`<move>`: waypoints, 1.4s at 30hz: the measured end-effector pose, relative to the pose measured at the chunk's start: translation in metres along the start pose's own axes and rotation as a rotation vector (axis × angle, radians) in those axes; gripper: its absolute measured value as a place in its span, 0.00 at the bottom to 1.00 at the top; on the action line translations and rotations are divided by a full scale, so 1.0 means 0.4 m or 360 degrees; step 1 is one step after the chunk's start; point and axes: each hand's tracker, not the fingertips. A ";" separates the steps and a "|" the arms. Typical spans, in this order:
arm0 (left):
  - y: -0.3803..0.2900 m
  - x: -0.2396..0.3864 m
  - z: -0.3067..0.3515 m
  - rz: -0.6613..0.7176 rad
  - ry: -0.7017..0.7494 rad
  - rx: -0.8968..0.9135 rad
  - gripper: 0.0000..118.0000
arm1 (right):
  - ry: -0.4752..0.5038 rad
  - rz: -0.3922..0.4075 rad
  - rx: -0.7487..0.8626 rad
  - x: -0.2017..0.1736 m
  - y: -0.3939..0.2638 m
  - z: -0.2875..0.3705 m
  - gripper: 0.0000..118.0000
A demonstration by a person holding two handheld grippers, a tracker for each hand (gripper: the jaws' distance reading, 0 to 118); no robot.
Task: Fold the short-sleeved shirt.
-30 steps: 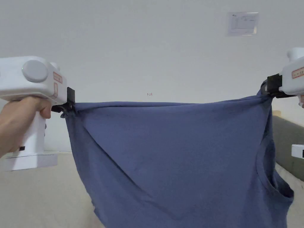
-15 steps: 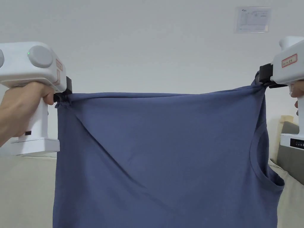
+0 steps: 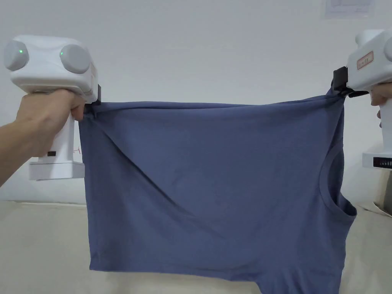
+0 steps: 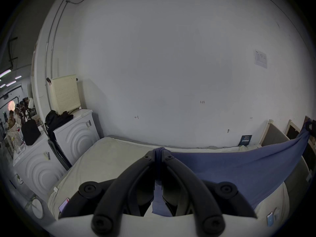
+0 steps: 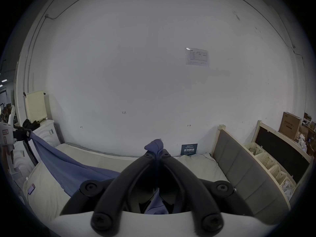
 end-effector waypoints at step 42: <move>-1.294 -0.246 0.371 -0.0187 -0.0168 -0.1057 0.05 | 0.0181 -0.0395 -0.1021 0.050 -1.289 0.534 0.03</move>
